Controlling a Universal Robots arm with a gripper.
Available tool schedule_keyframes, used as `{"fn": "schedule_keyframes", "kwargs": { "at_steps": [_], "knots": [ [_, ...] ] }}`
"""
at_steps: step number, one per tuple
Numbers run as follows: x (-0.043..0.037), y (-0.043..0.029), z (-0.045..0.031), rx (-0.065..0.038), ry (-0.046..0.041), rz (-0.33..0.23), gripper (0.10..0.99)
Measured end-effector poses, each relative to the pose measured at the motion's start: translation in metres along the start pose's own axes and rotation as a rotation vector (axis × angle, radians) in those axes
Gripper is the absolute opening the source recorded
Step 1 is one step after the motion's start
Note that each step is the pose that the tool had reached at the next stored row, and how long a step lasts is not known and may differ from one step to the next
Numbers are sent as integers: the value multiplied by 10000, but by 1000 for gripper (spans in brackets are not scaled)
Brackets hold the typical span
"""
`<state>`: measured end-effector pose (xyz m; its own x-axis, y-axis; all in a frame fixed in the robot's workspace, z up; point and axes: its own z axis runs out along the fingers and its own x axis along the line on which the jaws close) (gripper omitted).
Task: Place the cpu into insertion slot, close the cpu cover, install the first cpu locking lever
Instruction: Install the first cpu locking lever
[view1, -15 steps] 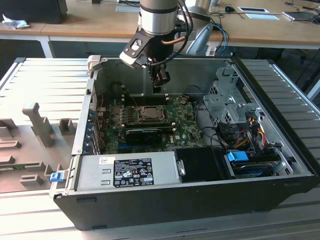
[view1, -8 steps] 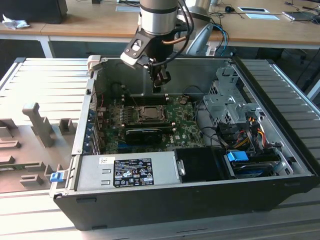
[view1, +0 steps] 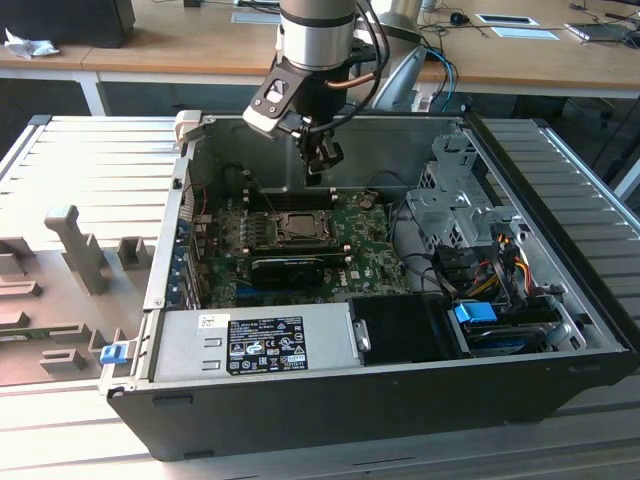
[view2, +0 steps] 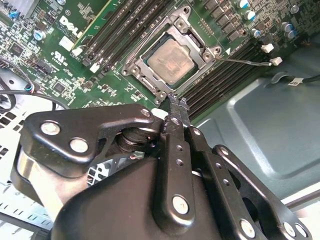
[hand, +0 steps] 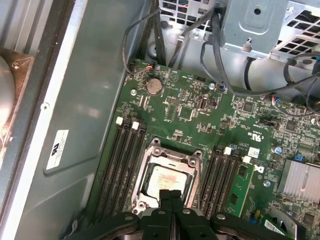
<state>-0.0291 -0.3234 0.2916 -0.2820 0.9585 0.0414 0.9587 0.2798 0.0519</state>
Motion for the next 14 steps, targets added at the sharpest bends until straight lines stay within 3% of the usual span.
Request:
{"fn": "schedule_keyframes", "kwargs": {
  "at_steps": [14],
  "knots": [
    [0, 0, 0, 31, 39, -734, 106]
  ]
}}
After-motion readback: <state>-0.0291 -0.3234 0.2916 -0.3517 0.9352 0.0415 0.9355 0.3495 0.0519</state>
